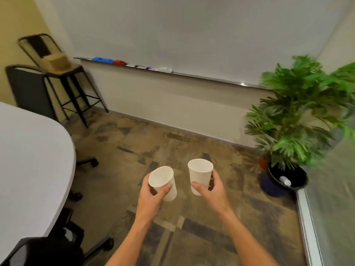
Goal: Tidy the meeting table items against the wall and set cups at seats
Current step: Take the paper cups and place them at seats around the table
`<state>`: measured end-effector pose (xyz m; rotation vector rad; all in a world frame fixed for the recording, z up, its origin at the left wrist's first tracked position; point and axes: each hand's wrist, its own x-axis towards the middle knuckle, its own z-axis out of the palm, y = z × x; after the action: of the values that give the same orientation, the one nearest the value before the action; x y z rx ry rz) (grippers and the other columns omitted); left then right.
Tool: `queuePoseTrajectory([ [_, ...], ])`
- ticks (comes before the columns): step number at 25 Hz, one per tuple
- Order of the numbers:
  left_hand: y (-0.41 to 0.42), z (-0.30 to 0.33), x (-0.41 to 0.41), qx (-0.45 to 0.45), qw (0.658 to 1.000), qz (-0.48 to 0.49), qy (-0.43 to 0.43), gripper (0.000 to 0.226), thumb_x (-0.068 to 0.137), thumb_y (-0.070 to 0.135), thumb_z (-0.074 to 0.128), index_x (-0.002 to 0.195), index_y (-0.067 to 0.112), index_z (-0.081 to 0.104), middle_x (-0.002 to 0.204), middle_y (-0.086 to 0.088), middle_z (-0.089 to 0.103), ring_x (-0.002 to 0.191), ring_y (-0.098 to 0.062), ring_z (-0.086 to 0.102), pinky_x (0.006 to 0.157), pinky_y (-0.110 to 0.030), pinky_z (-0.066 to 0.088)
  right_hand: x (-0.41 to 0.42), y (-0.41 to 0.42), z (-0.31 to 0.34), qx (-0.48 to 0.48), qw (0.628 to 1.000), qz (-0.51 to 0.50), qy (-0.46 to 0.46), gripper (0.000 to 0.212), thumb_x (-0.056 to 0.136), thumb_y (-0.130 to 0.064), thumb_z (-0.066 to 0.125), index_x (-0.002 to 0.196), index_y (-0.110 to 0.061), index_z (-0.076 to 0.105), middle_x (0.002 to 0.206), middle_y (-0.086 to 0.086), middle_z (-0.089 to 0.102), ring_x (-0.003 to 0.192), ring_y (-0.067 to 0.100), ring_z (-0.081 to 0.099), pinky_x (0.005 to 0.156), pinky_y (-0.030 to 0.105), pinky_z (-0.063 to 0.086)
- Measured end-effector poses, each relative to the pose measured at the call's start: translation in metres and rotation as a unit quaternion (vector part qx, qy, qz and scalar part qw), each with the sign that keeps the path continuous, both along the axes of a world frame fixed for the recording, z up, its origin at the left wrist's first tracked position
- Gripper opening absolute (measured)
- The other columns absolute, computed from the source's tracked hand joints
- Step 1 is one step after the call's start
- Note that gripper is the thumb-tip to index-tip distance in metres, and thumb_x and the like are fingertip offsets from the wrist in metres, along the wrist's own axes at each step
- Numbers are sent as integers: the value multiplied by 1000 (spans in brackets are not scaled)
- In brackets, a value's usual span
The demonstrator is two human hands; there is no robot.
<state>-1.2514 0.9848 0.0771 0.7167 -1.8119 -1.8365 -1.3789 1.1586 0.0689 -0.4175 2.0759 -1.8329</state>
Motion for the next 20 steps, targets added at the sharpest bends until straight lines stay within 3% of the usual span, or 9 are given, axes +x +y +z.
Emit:
queuePoseTrajectory([
  [7, -42, 16, -56, -25, 982, 188, -11, 74, 58, 66, 81, 123, 52, 49, 115, 32, 59, 107, 8, 57, 86, -20, 47, -113, -77, 18, 8, 985, 172, 15, 84, 65, -55, 84, 139, -39, 46, 125, -20, 62, 104, -8, 61, 71, 13, 55],
  [13, -146, 3, -62, -29, 938, 345, -20, 84, 55, 71, 82, 128, 52, 44, 116, 32, 55, 113, -3, 56, 92, -21, 46, -149, -216, 5, 5, 958, 287, 20, 76, 66, -55, 85, 131, -55, 46, 124, -27, 61, 108, -6, 60, 77, 19, 56],
  [17, -235, -4, -58, -31, 912, 409, -23, 81, 63, 54, 86, 131, 47, 44, 121, 24, 53, 114, -11, 54, 101, -36, 48, -158, -330, 3, -2, 941, 339, 22, 77, 66, -53, 86, 133, -51, 47, 124, -25, 62, 112, -1, 61, 78, 19, 57],
  [20, -302, 2, -54, -39, 899, 435, -11, 82, 63, 48, 88, 132, 44, 44, 123, 20, 52, 115, -14, 54, 90, -24, 54, -164, -413, 5, 0, 929, 370, 31, 79, 65, -54, 86, 133, -50, 48, 122, -25, 63, 111, 1, 62, 82, 28, 60],
])
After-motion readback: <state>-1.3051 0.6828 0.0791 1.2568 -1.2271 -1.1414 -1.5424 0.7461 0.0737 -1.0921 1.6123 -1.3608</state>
